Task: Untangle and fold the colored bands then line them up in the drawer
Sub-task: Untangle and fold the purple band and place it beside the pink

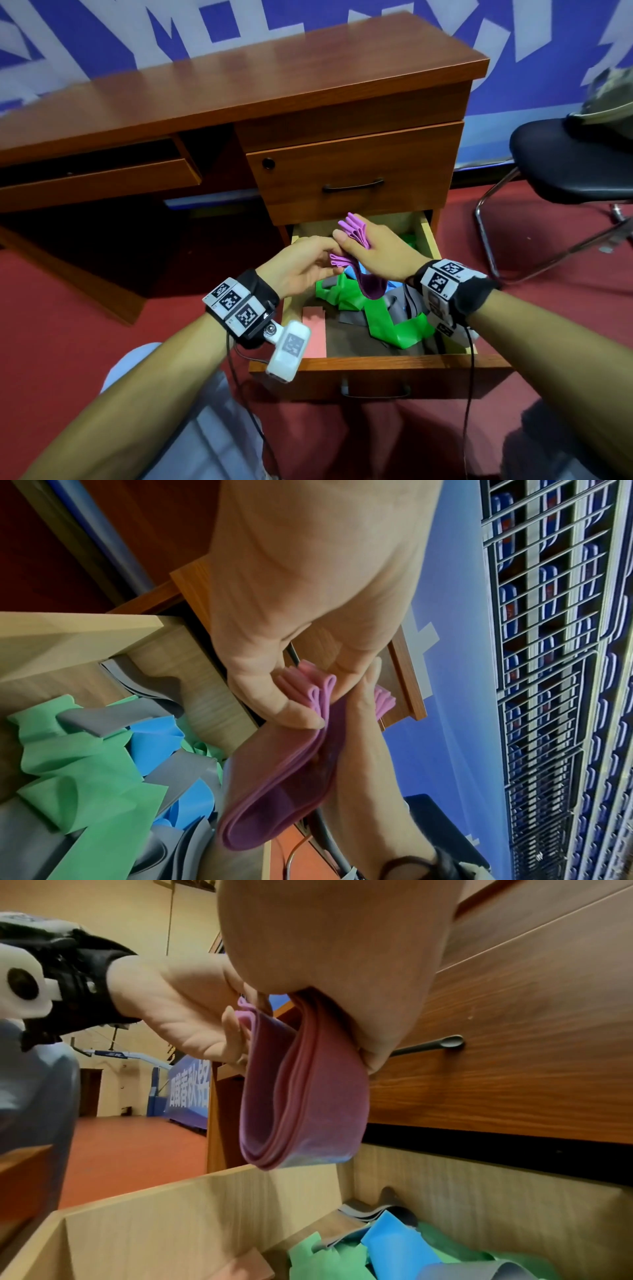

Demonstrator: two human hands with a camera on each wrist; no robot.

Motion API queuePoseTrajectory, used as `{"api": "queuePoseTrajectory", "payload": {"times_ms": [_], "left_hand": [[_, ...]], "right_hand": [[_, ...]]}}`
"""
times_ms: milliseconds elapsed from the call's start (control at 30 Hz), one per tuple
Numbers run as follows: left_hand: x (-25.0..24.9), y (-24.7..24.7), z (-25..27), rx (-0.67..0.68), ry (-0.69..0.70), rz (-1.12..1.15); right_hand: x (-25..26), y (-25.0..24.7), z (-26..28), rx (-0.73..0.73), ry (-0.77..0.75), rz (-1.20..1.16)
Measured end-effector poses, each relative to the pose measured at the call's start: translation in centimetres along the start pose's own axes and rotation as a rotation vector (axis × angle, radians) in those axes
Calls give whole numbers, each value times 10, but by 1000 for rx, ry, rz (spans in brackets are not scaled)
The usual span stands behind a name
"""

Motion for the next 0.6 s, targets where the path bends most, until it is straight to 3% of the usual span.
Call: {"api": "queuePoseTrajectory", "payload": {"times_ms": [600], "left_hand": [[0, -6, 9, 59, -106, 203]], "right_hand": [[9, 18, 1, 144, -133, 191]]}}
Point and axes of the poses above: each hand's wrist, its own z-axis away from the middle knuckle, its own y-axis out of the palm, x = y × z, the point moved 6 cm from there along -z, towards the middle knuckle, and after that the axes turned 8 degrees about -y, right-handed, at the moved point
